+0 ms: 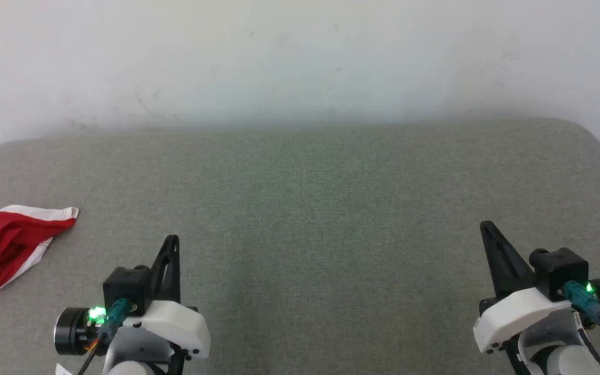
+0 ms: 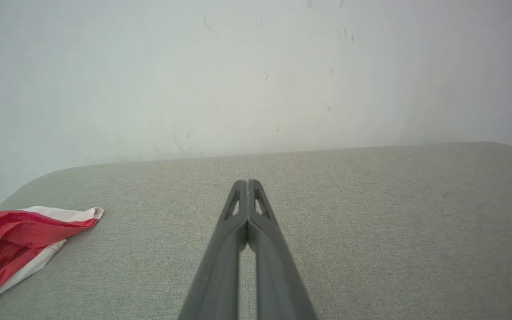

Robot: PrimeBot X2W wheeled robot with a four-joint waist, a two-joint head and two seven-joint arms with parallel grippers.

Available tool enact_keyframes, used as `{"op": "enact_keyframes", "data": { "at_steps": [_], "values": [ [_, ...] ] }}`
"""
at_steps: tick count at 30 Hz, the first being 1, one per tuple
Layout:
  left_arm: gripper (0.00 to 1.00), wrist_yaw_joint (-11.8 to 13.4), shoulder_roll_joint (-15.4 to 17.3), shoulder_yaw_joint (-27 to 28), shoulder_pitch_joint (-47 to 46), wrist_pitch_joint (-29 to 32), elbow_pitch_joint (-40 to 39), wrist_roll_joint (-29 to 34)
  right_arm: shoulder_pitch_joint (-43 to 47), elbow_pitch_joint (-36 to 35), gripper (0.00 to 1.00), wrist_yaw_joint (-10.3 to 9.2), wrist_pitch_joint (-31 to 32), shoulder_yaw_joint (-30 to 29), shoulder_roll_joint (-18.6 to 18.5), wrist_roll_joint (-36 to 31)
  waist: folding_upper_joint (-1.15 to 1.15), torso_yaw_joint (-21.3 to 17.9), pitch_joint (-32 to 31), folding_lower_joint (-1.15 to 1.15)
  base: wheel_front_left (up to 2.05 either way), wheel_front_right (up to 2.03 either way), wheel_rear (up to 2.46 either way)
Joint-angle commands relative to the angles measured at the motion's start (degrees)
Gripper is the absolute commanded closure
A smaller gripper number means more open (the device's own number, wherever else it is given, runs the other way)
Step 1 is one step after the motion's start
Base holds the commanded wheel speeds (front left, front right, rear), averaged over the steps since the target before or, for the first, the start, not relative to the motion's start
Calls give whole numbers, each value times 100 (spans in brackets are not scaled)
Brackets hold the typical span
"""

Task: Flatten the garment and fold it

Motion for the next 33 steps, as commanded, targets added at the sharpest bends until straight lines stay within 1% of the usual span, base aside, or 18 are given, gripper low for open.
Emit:
{"op": "enact_keyframes", "data": {
  "at_steps": [1, 20, 21, 33],
  "values": [
    [100, 39, 42, 21, 35, 2, -29, 37, 47, -17, 100, 30, 4, -13, 19, -43, 0, 0, 0, 0, 0, 0, 0],
    [100, 39, 42, 21, 35, 2, -29, 37, 47, -17, 100, 30, 4, -13, 19, -43, 0, 0, 0, 0, 0, 0, 0],
    [0, 0, 0, 1, 0, 0, 0, 0, 0, 0, 0, 0, 0, -1, 1, 0, 0, 0, 0, 0, 0, 0, 0],
    [0, -12, -5, -29, -51, -114, 94, -75, -3, 50, 0, -5, -114, -40, -1, 53, 0, -5, 5, 0, 0, 0, 0]
  ]
}}
